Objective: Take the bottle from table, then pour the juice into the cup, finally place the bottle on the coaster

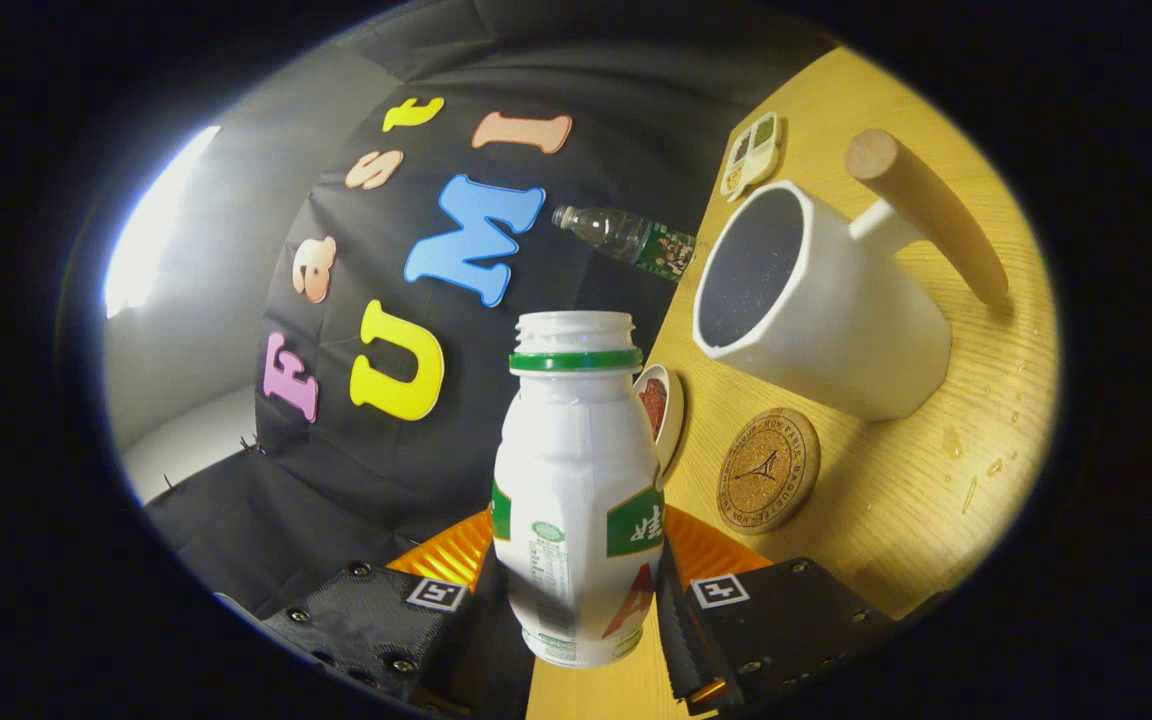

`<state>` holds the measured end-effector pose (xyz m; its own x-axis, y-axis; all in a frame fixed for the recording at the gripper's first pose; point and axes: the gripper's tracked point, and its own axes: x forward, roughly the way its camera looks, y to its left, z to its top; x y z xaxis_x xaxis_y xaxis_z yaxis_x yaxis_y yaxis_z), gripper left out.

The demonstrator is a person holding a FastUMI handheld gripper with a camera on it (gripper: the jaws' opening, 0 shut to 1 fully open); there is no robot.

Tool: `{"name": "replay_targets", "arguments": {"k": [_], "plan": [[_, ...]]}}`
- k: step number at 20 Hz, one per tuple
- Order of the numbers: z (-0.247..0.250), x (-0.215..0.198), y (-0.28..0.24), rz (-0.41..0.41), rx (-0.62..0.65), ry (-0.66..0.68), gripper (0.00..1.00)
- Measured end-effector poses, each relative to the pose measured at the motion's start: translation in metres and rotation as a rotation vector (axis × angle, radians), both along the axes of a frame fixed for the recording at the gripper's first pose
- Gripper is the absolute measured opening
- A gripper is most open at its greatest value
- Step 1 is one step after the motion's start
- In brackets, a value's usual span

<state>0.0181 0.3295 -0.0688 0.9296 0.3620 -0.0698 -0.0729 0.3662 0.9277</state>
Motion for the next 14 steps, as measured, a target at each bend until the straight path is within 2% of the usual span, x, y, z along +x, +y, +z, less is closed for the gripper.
{"name": "replay_targets", "arguments": {"k": [6,14], "plan": [[0.004,0.001,-0.003,-0.009,0.057,0.003,0.66],[0.018,0.005,-0.002,-0.021,0.221,-0.013,0.66]]}}
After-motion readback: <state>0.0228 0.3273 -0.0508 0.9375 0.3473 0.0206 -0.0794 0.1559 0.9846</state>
